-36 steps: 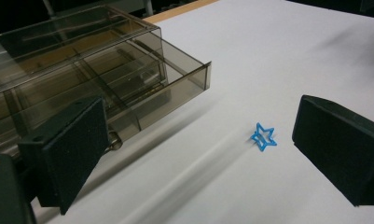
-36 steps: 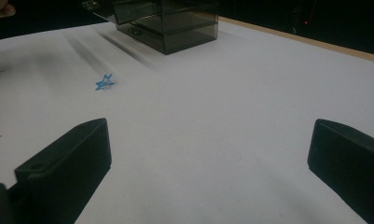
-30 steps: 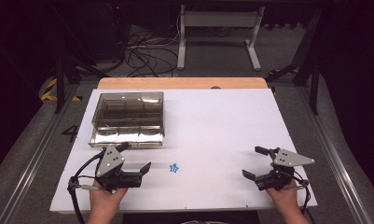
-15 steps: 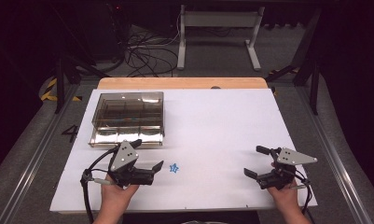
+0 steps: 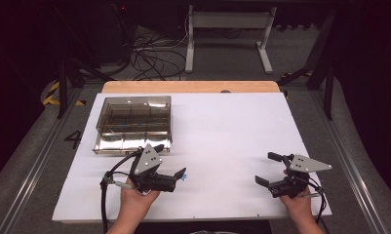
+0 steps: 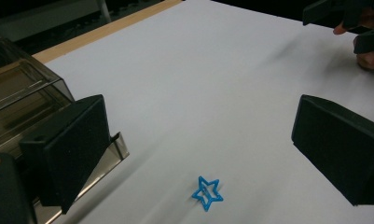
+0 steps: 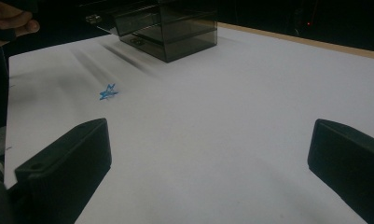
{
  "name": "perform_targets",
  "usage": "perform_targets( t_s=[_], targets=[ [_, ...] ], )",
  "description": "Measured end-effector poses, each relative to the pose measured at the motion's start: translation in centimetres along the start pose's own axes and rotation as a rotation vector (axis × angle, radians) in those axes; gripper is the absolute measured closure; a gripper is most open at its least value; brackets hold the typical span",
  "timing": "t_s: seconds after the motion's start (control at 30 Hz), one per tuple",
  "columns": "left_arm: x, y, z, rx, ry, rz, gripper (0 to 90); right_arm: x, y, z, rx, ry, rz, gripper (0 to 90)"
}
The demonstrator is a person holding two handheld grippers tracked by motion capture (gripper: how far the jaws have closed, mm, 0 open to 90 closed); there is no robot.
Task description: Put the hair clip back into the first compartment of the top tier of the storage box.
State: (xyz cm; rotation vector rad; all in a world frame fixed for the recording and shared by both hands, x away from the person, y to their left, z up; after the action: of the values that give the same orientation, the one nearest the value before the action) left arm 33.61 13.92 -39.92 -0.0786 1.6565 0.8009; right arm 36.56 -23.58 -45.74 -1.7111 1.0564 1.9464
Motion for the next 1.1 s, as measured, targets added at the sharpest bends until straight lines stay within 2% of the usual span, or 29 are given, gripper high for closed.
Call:
perform_targets(
  t_s=[0.4, 0.67, 0.87, 1.1],
  targets=[
    [0.0, -2.5, -0.7, 0.033, 0.001, 0.037, 5.9, 0.0, 0.0, 0.0, -0.008, 0.002, -0.002, 0.0],
    [0.8, -3.5, -0.9, 0.013, 0.002, 0.065, 9.1, 0.0, 0.0, 0.0, -0.013, 0.001, -0.005, 0.0],
    [1.4, -3.9, -0.8, 0.021, 0.026, 0.088, 14.7, 0.0, 0.1, 0.0, -0.017, 0.001, -0.007, 0.0],
    [1.7, -4.1, -0.8, 0.011, 0.04, 0.113, 17.7, 0.0, 0.1, 0.0, -0.02, 0.0, -0.009, 0.2]
  ],
)
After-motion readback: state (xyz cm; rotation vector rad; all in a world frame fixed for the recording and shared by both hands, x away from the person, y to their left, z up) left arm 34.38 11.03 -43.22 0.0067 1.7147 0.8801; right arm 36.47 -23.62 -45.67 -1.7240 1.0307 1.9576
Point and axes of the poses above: each handheld gripper's, and its own axes: y roughly backward along the jaws, x roughly out of its underside, z roughly to its left, the point moved 4 cm from there along -y, roughly forward along the jaws, and after that the axes turned 12 degrees about x, right-handed, at the moved point
